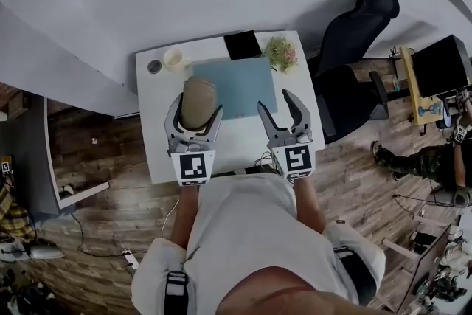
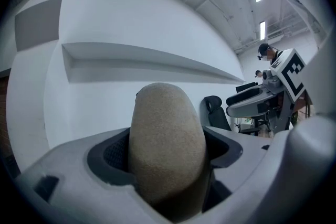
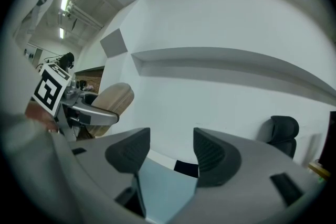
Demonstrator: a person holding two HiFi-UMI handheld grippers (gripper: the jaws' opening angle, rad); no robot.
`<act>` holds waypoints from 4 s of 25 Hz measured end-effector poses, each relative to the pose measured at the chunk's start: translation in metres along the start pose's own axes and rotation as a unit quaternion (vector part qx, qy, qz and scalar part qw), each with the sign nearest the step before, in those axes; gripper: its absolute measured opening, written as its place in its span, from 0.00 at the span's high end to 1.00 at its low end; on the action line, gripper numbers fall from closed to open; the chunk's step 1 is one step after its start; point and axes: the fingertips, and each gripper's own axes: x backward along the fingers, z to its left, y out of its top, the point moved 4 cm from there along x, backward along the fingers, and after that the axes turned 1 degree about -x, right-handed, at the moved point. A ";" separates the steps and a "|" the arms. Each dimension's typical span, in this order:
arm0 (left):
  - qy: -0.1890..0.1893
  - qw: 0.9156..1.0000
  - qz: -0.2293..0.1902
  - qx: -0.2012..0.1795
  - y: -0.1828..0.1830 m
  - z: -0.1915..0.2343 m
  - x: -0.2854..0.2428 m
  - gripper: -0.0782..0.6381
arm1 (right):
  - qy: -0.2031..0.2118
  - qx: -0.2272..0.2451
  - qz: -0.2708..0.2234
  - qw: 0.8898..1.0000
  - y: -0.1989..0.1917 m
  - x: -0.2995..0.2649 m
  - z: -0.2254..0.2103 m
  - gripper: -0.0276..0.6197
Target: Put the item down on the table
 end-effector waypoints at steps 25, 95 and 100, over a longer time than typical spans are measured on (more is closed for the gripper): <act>-0.053 0.990 0.124 0.038 -0.096 -0.057 -0.015 0.34 | 0.103 -0.033 0.118 0.987 -0.106 -0.013 0.005 0.58; -0.236 0.912 0.335 0.030 -0.289 -0.181 0.012 0.34 | 0.195 -0.066 0.304 0.930 -0.276 0.021 0.055 0.63; -0.245 0.907 0.342 0.027 -0.295 -0.186 0.011 0.34 | 0.195 -0.068 0.312 0.927 -0.284 0.021 0.054 0.63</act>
